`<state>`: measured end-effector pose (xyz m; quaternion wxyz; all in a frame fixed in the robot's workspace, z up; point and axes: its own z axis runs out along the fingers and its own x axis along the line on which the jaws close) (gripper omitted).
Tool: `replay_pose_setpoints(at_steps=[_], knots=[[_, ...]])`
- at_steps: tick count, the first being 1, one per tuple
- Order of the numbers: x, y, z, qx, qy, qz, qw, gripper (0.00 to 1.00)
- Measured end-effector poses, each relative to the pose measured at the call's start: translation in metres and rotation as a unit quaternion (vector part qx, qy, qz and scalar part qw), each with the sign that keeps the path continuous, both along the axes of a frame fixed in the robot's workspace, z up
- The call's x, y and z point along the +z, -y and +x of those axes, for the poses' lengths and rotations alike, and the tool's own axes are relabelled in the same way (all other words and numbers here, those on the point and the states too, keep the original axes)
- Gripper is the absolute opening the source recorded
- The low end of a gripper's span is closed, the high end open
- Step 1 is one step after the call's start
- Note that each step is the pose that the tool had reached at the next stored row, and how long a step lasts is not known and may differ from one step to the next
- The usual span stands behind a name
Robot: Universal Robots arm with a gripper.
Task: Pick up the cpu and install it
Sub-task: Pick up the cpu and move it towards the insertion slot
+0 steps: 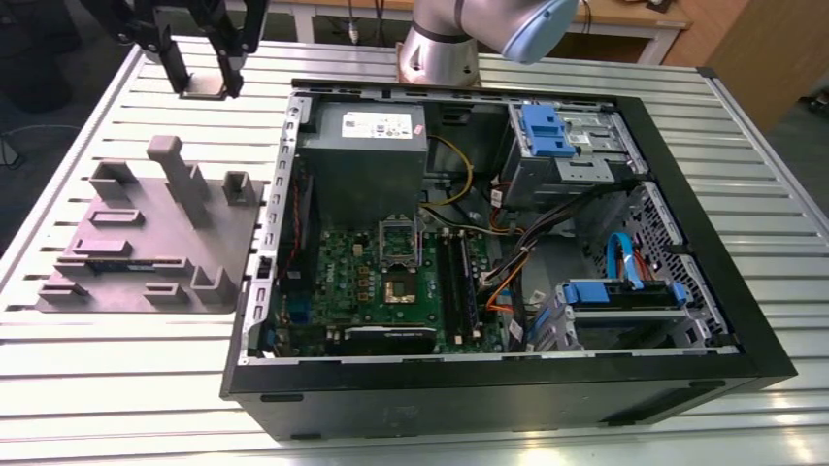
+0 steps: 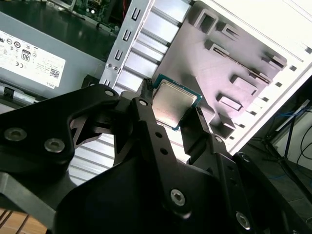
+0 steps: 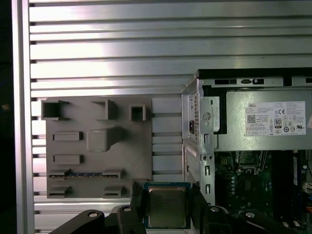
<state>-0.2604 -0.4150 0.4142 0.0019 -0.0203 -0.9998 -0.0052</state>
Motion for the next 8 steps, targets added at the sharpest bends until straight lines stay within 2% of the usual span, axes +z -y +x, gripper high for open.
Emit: replay_pose_setpoints(at_steps=[8], knots=[[0.0, 0.0, 0.0011, 0.0, 0.0, 0.0, 1.0, 0.47]])
